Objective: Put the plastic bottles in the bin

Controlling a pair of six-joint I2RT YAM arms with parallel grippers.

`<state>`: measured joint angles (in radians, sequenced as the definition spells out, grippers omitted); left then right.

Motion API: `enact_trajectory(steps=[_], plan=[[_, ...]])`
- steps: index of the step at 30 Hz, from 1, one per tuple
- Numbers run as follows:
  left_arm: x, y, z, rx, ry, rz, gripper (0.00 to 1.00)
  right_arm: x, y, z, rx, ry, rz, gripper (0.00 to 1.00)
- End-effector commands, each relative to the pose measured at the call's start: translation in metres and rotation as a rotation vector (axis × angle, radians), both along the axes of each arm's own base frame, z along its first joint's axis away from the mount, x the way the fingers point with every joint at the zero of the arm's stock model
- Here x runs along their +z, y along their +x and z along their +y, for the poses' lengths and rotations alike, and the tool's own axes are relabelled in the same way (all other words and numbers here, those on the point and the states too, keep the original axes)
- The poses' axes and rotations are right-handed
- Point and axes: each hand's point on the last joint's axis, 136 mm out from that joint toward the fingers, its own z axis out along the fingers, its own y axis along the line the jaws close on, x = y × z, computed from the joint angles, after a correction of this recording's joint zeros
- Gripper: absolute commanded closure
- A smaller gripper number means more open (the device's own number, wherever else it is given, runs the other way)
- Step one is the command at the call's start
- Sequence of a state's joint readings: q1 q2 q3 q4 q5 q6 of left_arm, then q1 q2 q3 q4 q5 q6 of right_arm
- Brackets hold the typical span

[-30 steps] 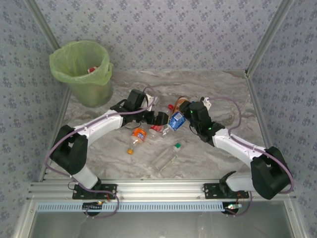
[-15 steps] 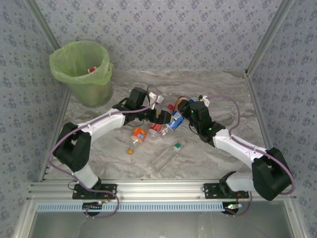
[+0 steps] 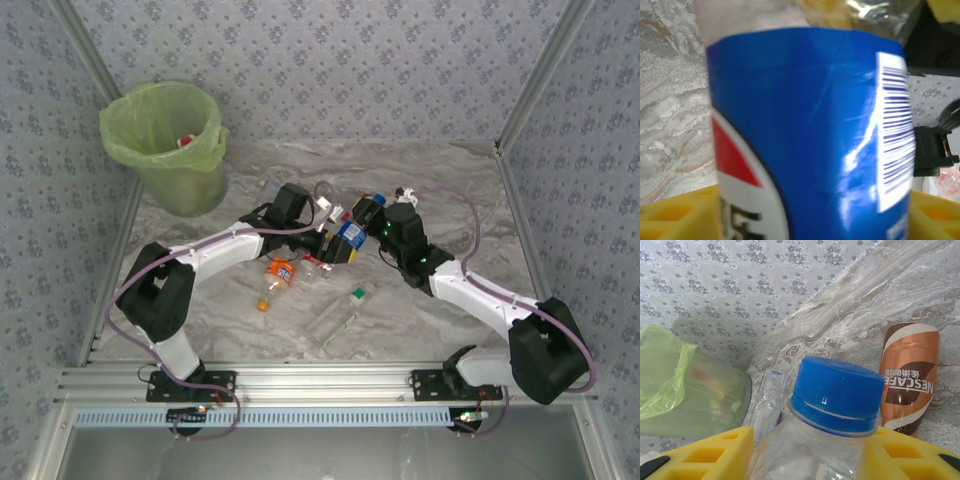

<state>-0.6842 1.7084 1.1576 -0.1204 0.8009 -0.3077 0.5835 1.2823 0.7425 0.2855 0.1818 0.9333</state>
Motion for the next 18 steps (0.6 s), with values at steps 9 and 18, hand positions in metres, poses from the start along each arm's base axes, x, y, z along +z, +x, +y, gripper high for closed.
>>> enact_trajectory(steps=[9,18], plan=[[0.015,0.008,-0.003,0.018,-0.005,-0.093,0.42,0.028,0.003,0.01,0.058,-0.002,-0.055,0.46],[0.011,0.025,0.006,0.093,0.004,-0.089,0.48,0.028,0.0,0.014,0.147,-0.08,-0.006,0.22]])
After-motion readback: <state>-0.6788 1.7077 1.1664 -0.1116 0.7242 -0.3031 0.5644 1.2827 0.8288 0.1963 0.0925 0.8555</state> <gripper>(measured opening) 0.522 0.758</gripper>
